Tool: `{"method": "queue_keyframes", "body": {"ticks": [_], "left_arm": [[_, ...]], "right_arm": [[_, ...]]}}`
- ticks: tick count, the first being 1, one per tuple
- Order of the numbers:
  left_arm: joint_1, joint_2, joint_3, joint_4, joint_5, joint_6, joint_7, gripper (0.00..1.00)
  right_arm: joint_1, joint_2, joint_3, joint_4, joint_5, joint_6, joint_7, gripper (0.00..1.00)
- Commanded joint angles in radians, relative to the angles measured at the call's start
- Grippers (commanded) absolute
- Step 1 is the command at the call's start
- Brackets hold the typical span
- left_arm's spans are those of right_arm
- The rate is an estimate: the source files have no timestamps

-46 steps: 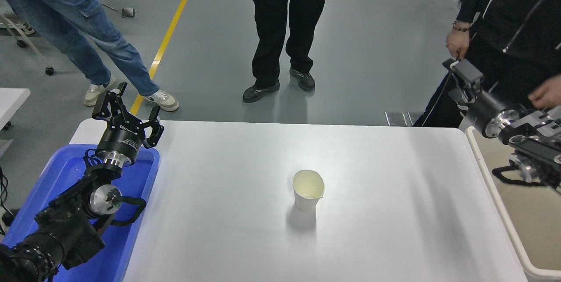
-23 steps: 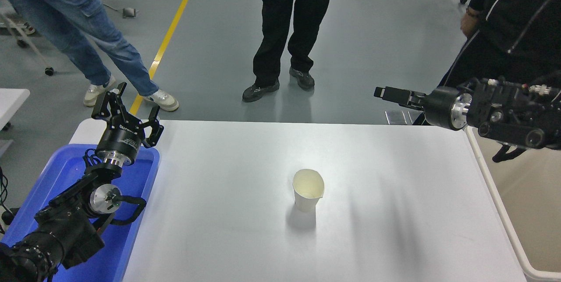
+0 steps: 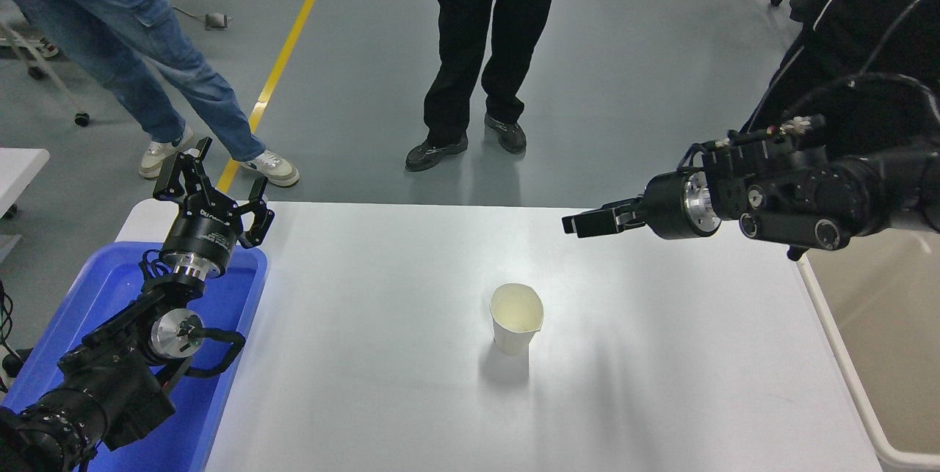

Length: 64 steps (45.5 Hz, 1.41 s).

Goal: Dispose of the paper cup in the dustbin

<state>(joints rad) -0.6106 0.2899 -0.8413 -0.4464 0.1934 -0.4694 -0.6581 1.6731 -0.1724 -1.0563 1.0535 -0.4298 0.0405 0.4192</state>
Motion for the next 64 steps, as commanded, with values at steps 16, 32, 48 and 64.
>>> {"method": "queue_keyframes", "body": {"ticks": [16,32,48,64], "left_arm": [[0.000,0.000,-0.001,0.000,0.000,0.000,0.000,1.00],[0.000,0.000,-0.001,0.000,0.000,0.000,0.000,1.00],[0.000,0.000,-0.001,0.000,0.000,0.000,0.000,1.00],[0.000,0.000,-0.001,0.000,0.000,0.000,0.000,1.00]], "right_arm": [[0.028,0.172,-0.145,0.112,0.295,0.030,-0.134,0.99],[0.017,0.172,-0.154,0.108,0.348,-0.019,-0.134,0.99],[-0.085,0.172,-0.119,0.086,0.457,-0.128,-0.134,0.99],[-0.124,0.172,-0.059,0.085,0.437,-0.162,-0.131,0.99]]}}
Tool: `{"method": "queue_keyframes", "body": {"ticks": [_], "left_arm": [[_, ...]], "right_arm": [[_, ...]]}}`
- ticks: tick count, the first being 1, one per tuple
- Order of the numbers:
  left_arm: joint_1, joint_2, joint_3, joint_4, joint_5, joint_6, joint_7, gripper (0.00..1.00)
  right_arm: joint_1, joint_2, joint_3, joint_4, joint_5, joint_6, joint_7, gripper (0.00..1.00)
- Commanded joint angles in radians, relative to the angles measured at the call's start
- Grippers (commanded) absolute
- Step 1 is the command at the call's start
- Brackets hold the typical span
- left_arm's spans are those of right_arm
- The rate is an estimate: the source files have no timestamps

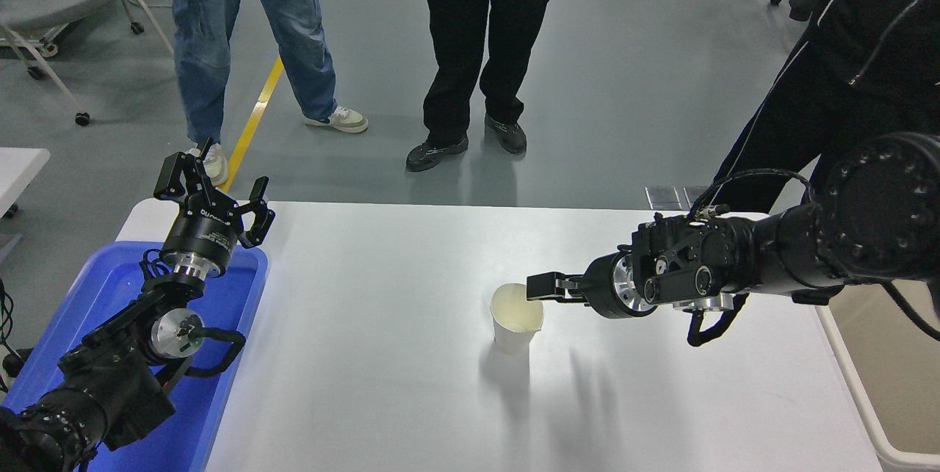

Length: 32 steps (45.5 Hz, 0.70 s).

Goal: Dispose of the paper cup in the dustbin

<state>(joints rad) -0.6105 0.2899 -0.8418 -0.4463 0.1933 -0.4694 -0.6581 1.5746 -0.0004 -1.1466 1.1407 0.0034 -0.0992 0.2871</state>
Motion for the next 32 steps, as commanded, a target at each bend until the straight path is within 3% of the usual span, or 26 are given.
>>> {"method": "queue_keyframes", "body": {"ticks": [1,32], "left_arm": [[0.000,0.000,0.000,0.000,0.000,0.000,0.000,1.00],[0.000,0.000,0.000,0.000,0.000,0.000,0.000,1.00]], "right_arm": [[-0.025,0.000,0.031,-0.002,0.003,-0.022,0.001,0.99],[-0.108,0.000,0.030,-0.053,-0.063,-0.057,0.001,0.98]]}}
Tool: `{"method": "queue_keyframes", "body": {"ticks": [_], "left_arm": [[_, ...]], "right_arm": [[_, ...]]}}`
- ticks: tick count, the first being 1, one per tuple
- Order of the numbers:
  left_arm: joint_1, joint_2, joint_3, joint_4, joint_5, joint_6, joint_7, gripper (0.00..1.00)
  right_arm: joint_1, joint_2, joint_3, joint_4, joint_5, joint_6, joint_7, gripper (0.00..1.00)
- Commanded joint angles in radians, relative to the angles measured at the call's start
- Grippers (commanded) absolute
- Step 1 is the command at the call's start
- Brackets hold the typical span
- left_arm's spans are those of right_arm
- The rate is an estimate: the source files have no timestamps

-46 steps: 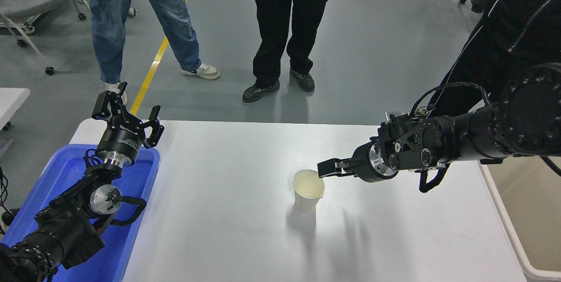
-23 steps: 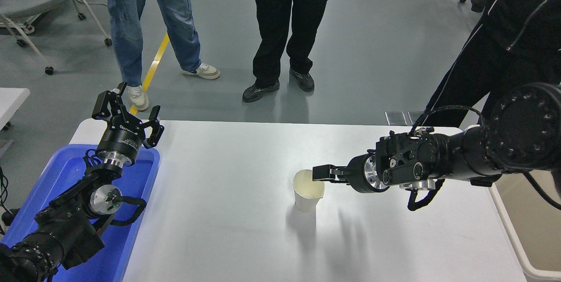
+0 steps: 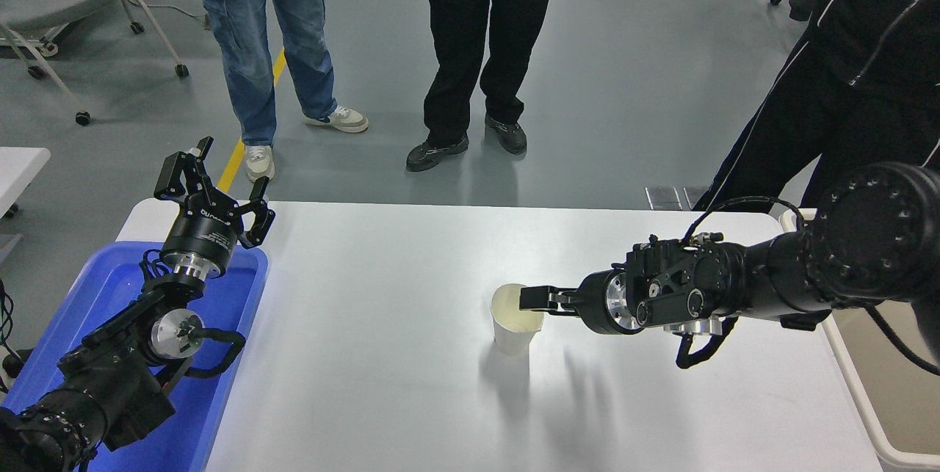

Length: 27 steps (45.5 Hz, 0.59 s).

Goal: Dispose of the paper cup in the dustbin

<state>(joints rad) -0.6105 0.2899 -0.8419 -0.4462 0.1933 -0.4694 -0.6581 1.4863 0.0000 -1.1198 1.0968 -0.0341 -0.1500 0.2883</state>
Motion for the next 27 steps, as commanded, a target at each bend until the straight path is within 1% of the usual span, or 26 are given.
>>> {"method": "queue_keyframes", "body": {"ticks": [1,8,14,19,24,25,27], "left_arm": [[0.000,0.000,0.001,0.000,0.000,0.000,0.000,1.00],[0.000,0.000,0.000,0.000,0.000,0.000,0.000,1.00],[0.000,0.000,0.000,0.000,0.000,0.000,0.000,1.00],[0.000,0.000,0.000,0.000,0.000,0.000,0.000,1.00],[0.000,0.000,0.000,0.000,0.000,0.000,0.000,1.00],[0.000,0.000,0.001,0.000,0.000,0.000,0.000,1.00],[0.000,0.000,0.000,0.000,0.000,0.000,0.000,1.00]], "right_arm": [[-0.021,0.000,0.003,-0.011,-0.026,-0.008,0.000,0.98],[-0.030,0.000,0.003,-0.009,-0.044,-0.019,0.000,0.96],[-0.041,0.000,0.005,-0.011,-0.076,-0.034,0.002,0.91],[-0.054,0.000,0.005,-0.011,-0.081,-0.039,0.002,0.90],[-0.061,0.000,0.005,-0.017,-0.081,-0.048,0.005,0.82],[-0.063,0.000,0.005,-0.018,-0.081,-0.051,0.005,0.79],[-0.064,0.000,0.002,-0.018,-0.083,-0.052,0.005,0.68]]}}
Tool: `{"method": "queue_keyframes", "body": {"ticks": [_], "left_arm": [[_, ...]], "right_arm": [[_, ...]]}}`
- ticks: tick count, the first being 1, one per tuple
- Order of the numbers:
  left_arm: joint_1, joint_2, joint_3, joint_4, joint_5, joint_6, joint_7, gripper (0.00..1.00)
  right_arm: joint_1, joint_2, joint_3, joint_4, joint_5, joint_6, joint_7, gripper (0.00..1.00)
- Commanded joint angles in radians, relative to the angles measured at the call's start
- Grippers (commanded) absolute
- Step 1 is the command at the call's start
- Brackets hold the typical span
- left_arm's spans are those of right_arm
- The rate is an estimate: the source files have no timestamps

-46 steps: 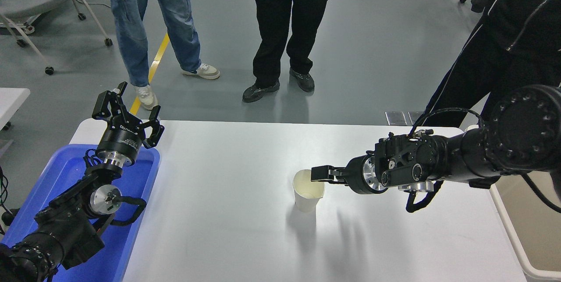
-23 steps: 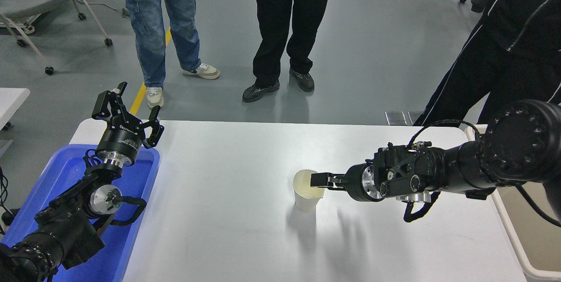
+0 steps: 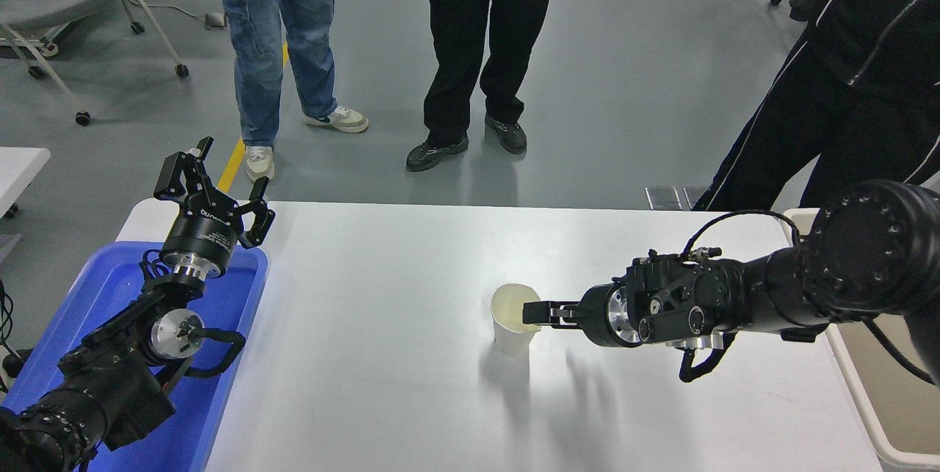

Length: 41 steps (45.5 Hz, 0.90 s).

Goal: Dispose of the paper cup in the dustbin

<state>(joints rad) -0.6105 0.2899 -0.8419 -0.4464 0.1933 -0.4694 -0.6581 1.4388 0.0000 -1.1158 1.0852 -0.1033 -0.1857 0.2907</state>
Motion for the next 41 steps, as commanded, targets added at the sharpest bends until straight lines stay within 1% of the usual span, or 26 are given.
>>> {"method": "queue_keyframes", "body": {"ticks": [1,3,8,10,12,33,41], "left_arm": [[0.000,0.000,0.000,0.002,0.000,0.000,0.000,1.00],[0.000,0.000,0.000,0.000,0.000,0.000,0.000,1.00],[0.000,0.000,0.001,0.000,0.000,0.000,0.000,1.00],[0.000,0.000,0.001,0.000,0.000,0.000,0.000,1.00],[0.000,0.000,0.000,0.000,0.000,0.000,0.000,1.00],[0.000,0.000,0.000,0.000,0.000,0.000,0.000,1.00],[0.000,0.000,0.000,0.000,0.000,0.000,0.000,1.00]], "right_arm": [[-0.017,0.000,-0.004,-0.008,-0.013,-0.017,0.002,0.62],[-0.017,0.000,-0.009,-0.007,-0.016,-0.017,0.001,0.47],[-0.015,0.000,-0.015,-0.007,-0.036,-0.015,0.002,0.15],[-0.015,0.000,-0.015,-0.007,-0.036,-0.015,0.002,0.06],[-0.014,0.000,-0.015,-0.007,-0.036,-0.015,0.002,0.00],[0.009,0.000,-0.015,-0.002,-0.036,-0.014,0.013,0.00],[0.041,0.000,0.004,0.018,-0.033,-0.014,0.036,0.00]]}}
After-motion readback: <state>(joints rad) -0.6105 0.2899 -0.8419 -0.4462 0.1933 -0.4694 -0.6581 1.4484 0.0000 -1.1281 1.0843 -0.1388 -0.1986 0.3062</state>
